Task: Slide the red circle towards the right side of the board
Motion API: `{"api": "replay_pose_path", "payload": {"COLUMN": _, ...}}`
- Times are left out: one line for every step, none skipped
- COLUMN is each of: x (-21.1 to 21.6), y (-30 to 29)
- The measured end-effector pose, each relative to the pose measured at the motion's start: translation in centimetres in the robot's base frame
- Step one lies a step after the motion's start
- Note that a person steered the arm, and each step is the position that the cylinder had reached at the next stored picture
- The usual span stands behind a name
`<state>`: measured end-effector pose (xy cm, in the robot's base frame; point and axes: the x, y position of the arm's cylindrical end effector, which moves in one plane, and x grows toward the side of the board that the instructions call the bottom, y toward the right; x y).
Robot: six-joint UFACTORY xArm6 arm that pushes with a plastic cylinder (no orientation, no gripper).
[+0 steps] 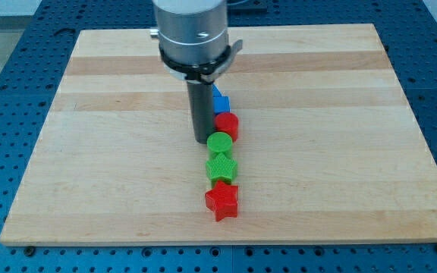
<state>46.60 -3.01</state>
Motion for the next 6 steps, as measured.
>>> {"api": "replay_pose_path", "payload": {"x": -0.1, "y": 2.7}}
{"api": "replay_pose_path", "payload": {"x": -0.6, "y": 6.0}}
{"api": "replay_pose_path", "payload": {"x": -1.0, "y": 7.3}}
{"api": "replay_pose_path", "payload": {"x": -1.0, "y": 6.9}}
{"api": "replay_pose_path", "payload": {"x": -1.5, "y": 5.3}}
{"api": "replay_pose_path", "payload": {"x": -2.7, "y": 6.5}}
